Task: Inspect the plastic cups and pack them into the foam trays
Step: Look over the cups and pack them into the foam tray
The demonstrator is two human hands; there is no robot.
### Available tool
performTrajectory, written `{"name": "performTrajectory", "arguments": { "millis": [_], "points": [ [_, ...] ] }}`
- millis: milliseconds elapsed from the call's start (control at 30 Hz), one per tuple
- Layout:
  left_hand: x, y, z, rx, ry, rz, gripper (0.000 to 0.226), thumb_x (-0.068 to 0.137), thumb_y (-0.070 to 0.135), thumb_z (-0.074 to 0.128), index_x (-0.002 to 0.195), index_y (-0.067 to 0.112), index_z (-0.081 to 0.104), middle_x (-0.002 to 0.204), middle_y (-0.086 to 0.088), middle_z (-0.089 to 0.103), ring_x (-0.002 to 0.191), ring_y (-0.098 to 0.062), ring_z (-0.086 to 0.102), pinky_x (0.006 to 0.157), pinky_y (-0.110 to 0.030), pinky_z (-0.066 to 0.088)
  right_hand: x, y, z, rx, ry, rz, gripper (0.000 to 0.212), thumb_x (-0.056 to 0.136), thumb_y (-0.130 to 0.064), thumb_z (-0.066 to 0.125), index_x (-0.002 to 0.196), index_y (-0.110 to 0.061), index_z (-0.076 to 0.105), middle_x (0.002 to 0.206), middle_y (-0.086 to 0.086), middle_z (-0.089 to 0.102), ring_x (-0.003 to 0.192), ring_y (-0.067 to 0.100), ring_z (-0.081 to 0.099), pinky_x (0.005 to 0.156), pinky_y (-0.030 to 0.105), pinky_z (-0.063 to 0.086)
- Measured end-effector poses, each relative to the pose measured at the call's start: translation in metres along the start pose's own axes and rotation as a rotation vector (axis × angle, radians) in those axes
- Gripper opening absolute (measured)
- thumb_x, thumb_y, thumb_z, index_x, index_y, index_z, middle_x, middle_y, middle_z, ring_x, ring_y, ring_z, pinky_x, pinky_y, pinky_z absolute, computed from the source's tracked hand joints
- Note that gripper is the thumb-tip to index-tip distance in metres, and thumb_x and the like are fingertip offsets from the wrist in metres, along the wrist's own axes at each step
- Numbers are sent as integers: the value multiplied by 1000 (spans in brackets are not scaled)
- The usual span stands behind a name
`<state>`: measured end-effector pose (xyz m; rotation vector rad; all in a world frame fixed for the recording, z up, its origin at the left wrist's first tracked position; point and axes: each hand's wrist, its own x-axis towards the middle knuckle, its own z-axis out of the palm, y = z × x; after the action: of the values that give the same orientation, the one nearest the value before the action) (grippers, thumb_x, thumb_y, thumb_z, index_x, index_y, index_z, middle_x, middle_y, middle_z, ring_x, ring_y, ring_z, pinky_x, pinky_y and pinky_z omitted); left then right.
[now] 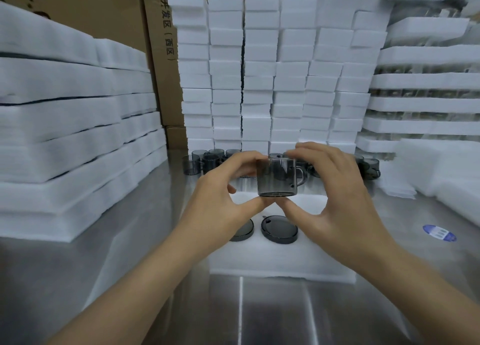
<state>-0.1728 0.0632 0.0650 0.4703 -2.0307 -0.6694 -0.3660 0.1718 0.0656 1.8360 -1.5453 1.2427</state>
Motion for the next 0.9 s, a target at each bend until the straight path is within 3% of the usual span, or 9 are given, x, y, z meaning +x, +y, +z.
{"name": "performTrajectory", "arguments": {
  "millis": [167,300,433,567,667,800,833,900],
  "points": [
    [1,-5,1,44,-134,-80,62,93,26,84,146,44,56,134,30,67,131,6,58,92,-34,49,-1,2,0,10,-25,16,58,81,-31,87,133,-23,63,136,-11,58,130,14,52,114,35,40],
    [-3,-3,3,27,-208,-122,69,89,45,74,153,47,50,134,28,66,129,7,56,95,-30,53,-4,-1,3,49,-103,44,60,82,-23,81,137,-29,58,129,-17,62,122,11,60,102,46,51],
    [-2,0,6,-102,-182,-162,64,94,61,70,152,37,57,119,24,74,122,2,65,93,-28,52,-4,-3,3,84,-148,14,59,83,-20,82,136,-31,58,130,-19,58,124,8,58,97,32,52],
    [-1,-6,9,-96,-161,-147,58,96,54,69,151,40,57,122,22,75,118,3,66,79,-22,50,-3,-5,1,292,-229,123,46,91,-46,72,133,-50,55,141,-27,50,134,-1,52,92,19,52],
    [-1,-11,9,-70,-196,-160,59,101,57,63,157,50,47,136,28,67,92,3,67,75,-27,52,-2,-4,2,410,-220,231,27,92,-60,67,114,-45,65,124,-21,65,112,2,65,72,17,55],
    [1,-21,3,-55,-152,-224,47,108,53,52,154,54,47,138,37,60,132,11,53,104,-29,45,5,13,0,452,-105,358,3,95,-37,73,98,-37,71,121,-16,70,100,10,71,86,43,60],
    [1,-26,1,1,-124,-248,46,109,55,47,155,53,46,144,36,56,140,7,47,112,-31,40,7,19,-3,453,-56,387,2,96,-35,74,96,-36,72,119,-15,70,101,12,71,89,44,59],
    [1,-37,-2,154,-95,-314,53,109,59,40,161,48,37,161,27,42,154,-2,31,119,-30,26,9,29,-10,404,64,422,4,95,-36,75,93,-39,73,119,-16,67,102,5,70,89,29,55]
  ]
}}
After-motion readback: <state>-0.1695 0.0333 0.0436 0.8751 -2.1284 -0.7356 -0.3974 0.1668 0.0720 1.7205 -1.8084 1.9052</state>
